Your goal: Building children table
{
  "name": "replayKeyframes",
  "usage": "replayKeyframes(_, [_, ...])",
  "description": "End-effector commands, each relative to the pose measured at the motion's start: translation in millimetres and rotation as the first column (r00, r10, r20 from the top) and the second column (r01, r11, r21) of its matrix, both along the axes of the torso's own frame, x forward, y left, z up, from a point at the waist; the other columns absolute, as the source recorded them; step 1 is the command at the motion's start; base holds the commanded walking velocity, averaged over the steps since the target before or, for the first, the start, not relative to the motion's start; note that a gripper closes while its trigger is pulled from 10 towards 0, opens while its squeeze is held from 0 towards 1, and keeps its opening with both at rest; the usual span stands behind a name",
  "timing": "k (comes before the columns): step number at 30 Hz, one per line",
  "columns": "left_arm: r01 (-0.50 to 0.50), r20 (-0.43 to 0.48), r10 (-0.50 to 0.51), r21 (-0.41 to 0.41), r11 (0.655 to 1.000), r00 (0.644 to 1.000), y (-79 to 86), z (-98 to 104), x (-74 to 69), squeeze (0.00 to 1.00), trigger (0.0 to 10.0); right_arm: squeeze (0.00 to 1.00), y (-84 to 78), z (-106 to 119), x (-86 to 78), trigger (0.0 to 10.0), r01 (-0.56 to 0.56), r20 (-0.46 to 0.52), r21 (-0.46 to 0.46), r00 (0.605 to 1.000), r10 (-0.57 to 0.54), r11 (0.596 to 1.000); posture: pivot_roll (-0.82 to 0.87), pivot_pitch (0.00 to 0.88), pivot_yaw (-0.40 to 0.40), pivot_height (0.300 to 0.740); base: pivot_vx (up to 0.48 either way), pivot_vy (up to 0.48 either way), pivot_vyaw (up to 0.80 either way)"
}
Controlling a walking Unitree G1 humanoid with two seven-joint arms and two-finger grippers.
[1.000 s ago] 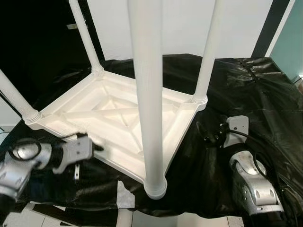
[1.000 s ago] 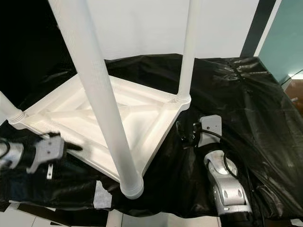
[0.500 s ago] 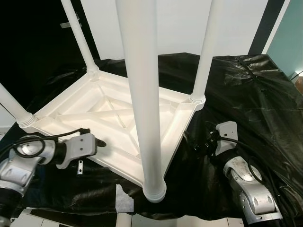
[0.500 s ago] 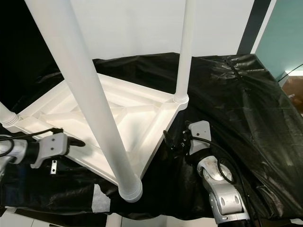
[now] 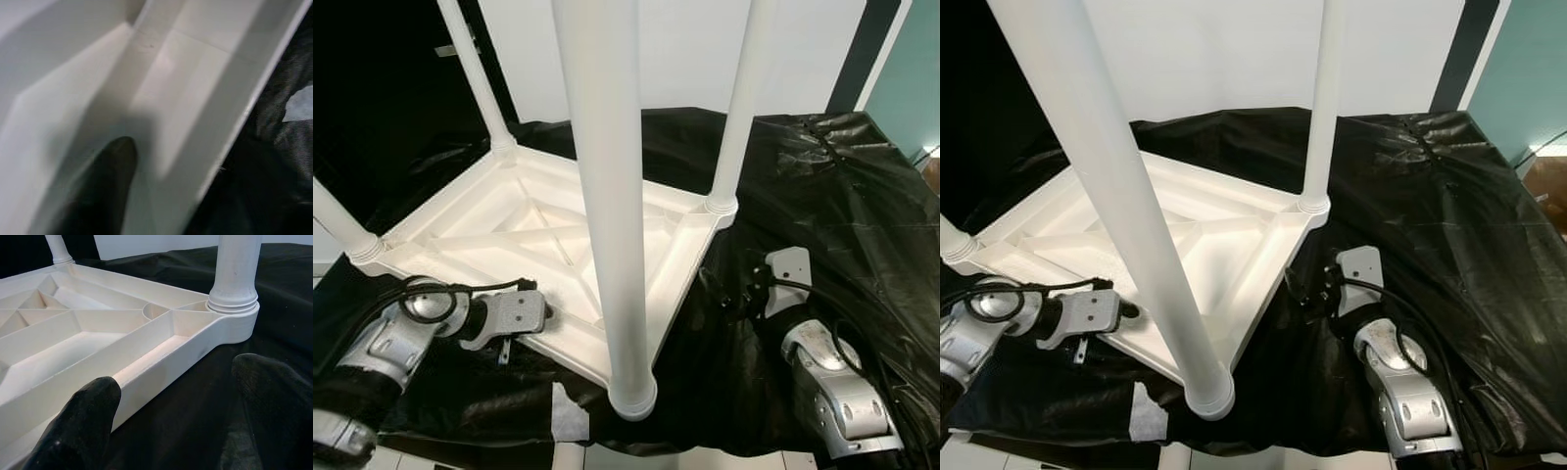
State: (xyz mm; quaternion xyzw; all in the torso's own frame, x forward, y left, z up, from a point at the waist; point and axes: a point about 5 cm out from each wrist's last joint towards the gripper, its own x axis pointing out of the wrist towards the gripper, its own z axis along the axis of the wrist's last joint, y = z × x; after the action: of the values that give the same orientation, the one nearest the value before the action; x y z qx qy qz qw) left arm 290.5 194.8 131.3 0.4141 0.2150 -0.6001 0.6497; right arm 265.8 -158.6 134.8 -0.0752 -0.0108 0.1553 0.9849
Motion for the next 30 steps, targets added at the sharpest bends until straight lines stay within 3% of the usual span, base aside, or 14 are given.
replayKeyframes(1, [-0.025, 0.008, 0.025, 0.018, 1.0, 1.0, -1.8, 1, 6.6, 0.0, 0.0, 0.0, 2.1, 2, 0.0, 10.0, 0.003, 0.005, -0.001, 1.0, -0.003, 1.0, -0.06, 0.048, 0.077, 0.74, 0.0, 0.0, 0.0])
replayKeyframes(9, [-0.089, 0.003, 0.089, 0.034, 0.995, 0.996, 2.2, 0, 14.6, 0.0, 0.0, 0.0, 0.0, 2, -3.7, 10.0, 0.032, 0.008, 0.001, 0.999, -0.032, 0.999, -0.08, 0.049, 0.098, 0.74, 0.0, 0.0, 0.0])
replayKeyframes(12, [-0.169, 0.018, 0.169, -0.004, 0.986, 0.985, 6.1, 1, 17.1, 0.0, 0.0, 0.0, -0.4, 4, -3.5, 10.0, 0.046, 0.014, 0.019, 0.999, -0.046, 0.999, -0.07, 0.05, 0.094, 0.74, 0.0, 0.0, 0.0])
replayKeyframes(15, [-0.189, 0.021, 0.189, -0.015, 0.982, 0.982, 7.0, 1, 16.8, 0.0, 0.0, 0.0, -0.2, 4, -2.8, 10.0, 0.049, 0.016, 0.023, 0.999, -0.049, 0.999, -0.07, 0.052, 0.092, 0.74, 0.0, 0.0, 0.0])
replayKeyframes(22, [-0.268, 0.033, 0.27, -0.055, 0.962, 0.962, 4.6, -4, 7.1, 0.0, 0.0, 0.0, -6.5, 7, 2.5, 10.0, 0.108, 0.033, 0.031, 0.993, -0.109, 0.994, -0.05, 0.058, 0.071, 0.74, 0.0, 0.0, 0.0])
replayKeyframes(30, [-0.34, 0.013, 0.342, -0.068, 0.938, 0.94, 2.1, -9, -19.7, 0.0, 0.0, 0.0, -15.8, 10, 4.9, 10.0, 0.138, 0.035, 0.026, 0.99, -0.139, 0.99, -0.05, 0.062, 0.047, 0.74, 0.0, 0.0, 0.0])
